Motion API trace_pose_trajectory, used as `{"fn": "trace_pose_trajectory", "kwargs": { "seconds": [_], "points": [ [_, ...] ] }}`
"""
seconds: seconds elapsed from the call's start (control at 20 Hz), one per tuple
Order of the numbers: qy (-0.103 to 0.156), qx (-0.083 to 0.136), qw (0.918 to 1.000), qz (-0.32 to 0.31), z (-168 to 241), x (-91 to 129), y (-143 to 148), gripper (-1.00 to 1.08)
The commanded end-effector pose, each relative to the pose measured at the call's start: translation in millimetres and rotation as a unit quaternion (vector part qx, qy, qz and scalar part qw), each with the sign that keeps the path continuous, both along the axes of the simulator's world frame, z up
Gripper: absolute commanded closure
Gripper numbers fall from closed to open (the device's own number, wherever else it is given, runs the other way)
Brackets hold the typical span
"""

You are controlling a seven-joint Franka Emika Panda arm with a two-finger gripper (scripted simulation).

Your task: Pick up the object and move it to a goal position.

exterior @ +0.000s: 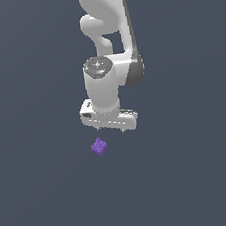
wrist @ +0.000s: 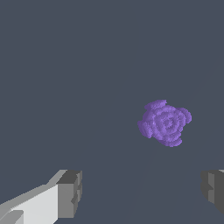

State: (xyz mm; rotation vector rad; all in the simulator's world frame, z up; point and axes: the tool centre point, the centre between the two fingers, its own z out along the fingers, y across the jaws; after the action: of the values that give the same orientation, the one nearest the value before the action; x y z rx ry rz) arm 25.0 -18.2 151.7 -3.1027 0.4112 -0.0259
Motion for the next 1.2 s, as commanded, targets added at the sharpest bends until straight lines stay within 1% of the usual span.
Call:
{"fn": "trace_pose_trajectory", "kwargs": {
  "seconds": [0.0, 0.25, 0.55, 0.8, 1.15],
  "points": [
    [0.003, 0.001, 0.999, -0.046, -13, 4, -14, -0.92],
    [0.007, 0.0, 0.9923, -0.124, -36, 10, -39, -0.92],
    [0.009, -0.002, 0.983, -0.184, -54, 14, -58, -0.92],
    [0.01, -0.003, 0.9786, -0.206, -61, 15, -65, -0.92],
    [0.01, -0.003, 0.9787, -0.205, -68, 14, -65, -0.92]
  ]
}}
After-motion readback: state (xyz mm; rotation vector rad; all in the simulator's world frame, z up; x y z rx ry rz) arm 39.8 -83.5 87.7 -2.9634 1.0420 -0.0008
